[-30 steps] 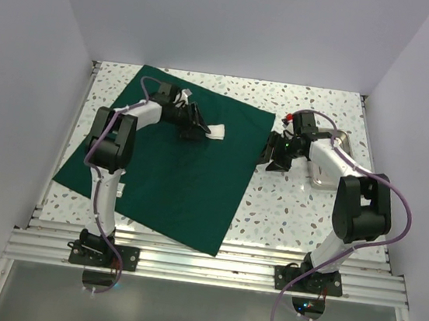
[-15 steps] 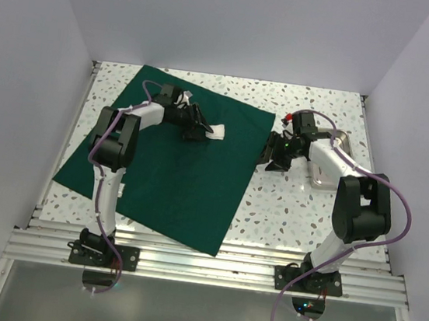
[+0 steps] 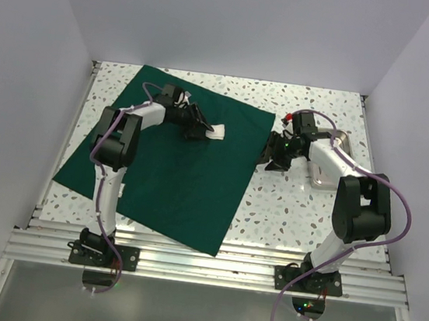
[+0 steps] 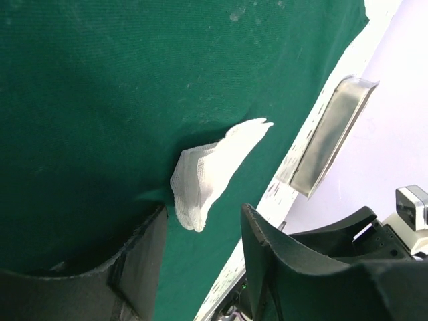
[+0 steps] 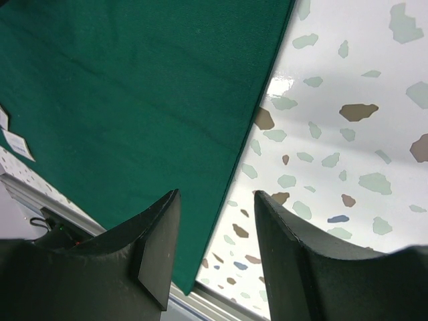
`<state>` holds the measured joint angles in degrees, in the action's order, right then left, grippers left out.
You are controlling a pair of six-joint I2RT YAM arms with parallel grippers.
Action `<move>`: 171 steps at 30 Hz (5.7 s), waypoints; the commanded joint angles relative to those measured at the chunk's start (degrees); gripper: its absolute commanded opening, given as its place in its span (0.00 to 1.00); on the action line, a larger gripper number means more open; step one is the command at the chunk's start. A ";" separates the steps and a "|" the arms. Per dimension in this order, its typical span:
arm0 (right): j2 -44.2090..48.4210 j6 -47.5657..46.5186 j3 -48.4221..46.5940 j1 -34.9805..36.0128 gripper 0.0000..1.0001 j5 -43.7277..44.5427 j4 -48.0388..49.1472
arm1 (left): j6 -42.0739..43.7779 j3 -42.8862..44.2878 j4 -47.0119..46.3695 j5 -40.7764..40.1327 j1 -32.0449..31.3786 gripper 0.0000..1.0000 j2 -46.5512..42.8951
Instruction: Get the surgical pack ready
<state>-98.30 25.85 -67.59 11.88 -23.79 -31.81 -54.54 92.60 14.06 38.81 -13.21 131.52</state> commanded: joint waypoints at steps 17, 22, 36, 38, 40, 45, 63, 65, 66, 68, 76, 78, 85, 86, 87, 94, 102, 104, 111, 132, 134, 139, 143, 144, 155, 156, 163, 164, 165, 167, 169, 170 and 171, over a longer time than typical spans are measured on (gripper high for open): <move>-2.68 0.08 -3.95 0.25 0.59 -3.36 1.14 | 2.42 6.01 -5.45 -0.58 -0.41 0.22 2.95; -4.97 0.17 -8.68 0.60 0.66 -6.70 0.35 | 6.28 6.63 -6.15 -0.05 -0.50 0.07 0.93; -9.28 -8.52 -17.66 5.26 0.85 -25.33 2.37 | 29.04 1.11 4.12 6.63 -2.34 0.00 -14.88; -8.58 -11.51 -17.57 5.44 0.86 -26.83 2.20 | 31.59 -3.18 5.53 8.55 -2.61 0.00 -19.61; -7.87 -13.53 -16.96 5.44 0.89 -28.23 2.63 | 33.00 -6.18 6.32 9.79 -3.31 0.00 -22.87; -4.98 -16.53 -14.86 5.70 0.93 -37.28 3.24 | 35.12 -16.73 6.33 12.61 -7.08 0.00 -34.21; -0.40 -17.76 -7.81 14.40 0.74 -45.56 2.64 | 34.77 -24.48 4.92 20.17 -9.29 0.00 -41.79; -1.45 -17.85 -8.25 14.75 0.51 -45.47 1.58 | 34.77 -24.39 4.92 20.43 -9.29 0.00 -41.88; -1.63 -18.11 -8.61 14.75 0.42 -45.38 1.14 | 34.86 -24.39 5.09 20.43 -9.29 0.00 -41.79; -2.07 -18.20 -8.61 14.93 0.19 -43.90 0.44 | 35.03 -24.22 5.45 20.43 -9.20 0.00 -41.70; -4.00 -12.41 -8.35 11.00 0.00 -32.83 0.78 | 32.23 -24.65 7.46 7.47 -1.94 0.57 -43.36; -3.22 -9.00 -7.03 7.48 0.00 -25.30 0.87 | 32.04 -24.92 11.13 0.79 2.03 0.60 -43.98; -0.66 -5.98 -7.99 -11.87 0.00 -11.12 -4.12 | 35.84 -25.96 17.23 -10.77 6.53 0.61 -49.50; -0.40 -5.98 -8.17 -16.75 0.00 -9.27 -4.22 | 35.04 -27.19 16.18 -9.81 6.62 0.61 -50.39; -0.05 -5.98 -8.00 -18.45 0.00 -7.86 -4.14 | 34.25 -28.51 13.39 -8.67 6.53 0.62 -51.18; -3.20 -12.92 -7.82 -28.13 0.00 -10.22 -2.20 | 35.12 -31.34 14.32 -8.39 6.53 0.61 -52.16; -10.76 -14.77 -8.34 -33.23 0.00 -10.14 -0.44 | 35.74 -30.20 17.49 -13.49 6.53 0.61 -52.33; -13.74 -15.21 -8.69 -33.76 0.00 -10.40 -1.23 | 35.56 -30.02 18.19 -14.02 6.53 0.61 -51.99; -14.73 -13.81 -9.49 -33.85 0.09 -1.36 -3.78 | 35.47 -27.29 23.11 -22.80 6.53 0.61 -49.52; 5.14 -5.99 -17.73 -10.59 0.73 17.03 -17.94 | 30.29 -25.01 34.17 -49.87 8.73 0.64 -45.84; 2.96 -6.33 -18.97 -4.10 0.72 15.71 -17.50 | 28.89 -24.40 35.50 -53.55 9.17 0.63 -43.91; 0.13 -9.67 -18.46 7.35 0.67 12.54 -16.88 | 24.58 -22.99 39.54 -61.03 9.52 0.56 -36.98; -0.31 -10.11 -13.27 12.28 0.67 10.70 -11.96 | 19.84 -21.94 42.09 -66.73 8.91 0.47 -31.25; -0.92 -10.03 -12.66 12.29 0.66 10.17 -11.78 | 19.31 -21.85 42.79 -68.32 8.38 0.46 -30.37; -3.39 -10.91 -13.62 12.47 0.65 6.66 -10.55 | 12.53 -18.68 47.11 -75.63 2.85 0.45 -24.21; -3.39 -11.08 -13.62 12.55 0.65 6.65 -10.55 | 12.62 -19.46 47.02 -75.37 2.67 0.45 -24.64; -3.65 -10.82 -12.57 12.55 0.65 6.22 -9.68 | 14.29 -23.16 44.12 -72.65 1.43 0.49 -25.09; -3.74 -10.64 -12.04 12.55 0.64 5.95 -9.50 | 14.29 -22.99 43.94 -72.73 1.35 0.50 -24.83; -3.65 -10.29 -11.86 12.47 0.64 5.69 -9.41 | 14.29 -22.47 43.77 -72.82 1.35 0.50 -24.48; -3.65 -10.20 -11.51 12.47 0.64 5.34 -9.06 | 14.47 -21.94 43.94 -73.17 1.35 0.51 -22.98; -3.39 -10.38 -11.33 12.38 0.64 5.42 -9.06 | 14.29 -21.49 44.12 -73.35 1.43 0.51 -21.67; -3.30 -10.46 -11.33 12.47 0.64 5.60 -9.14 | 14.03 -21.58 44.03 -73.52 1.44 0.50 -21.40; -3.39 -10.64 -11.25 12.47 0.64 5.77 -9.32 | 14.03 -21.76 43.77 -73.44 1.44 0.50 -21.22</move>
<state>-102.06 15.55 -79.13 24.36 -16.49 -42.39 -39.44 69.65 58.74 -33.21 -11.73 109.08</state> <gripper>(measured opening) 0.646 0.502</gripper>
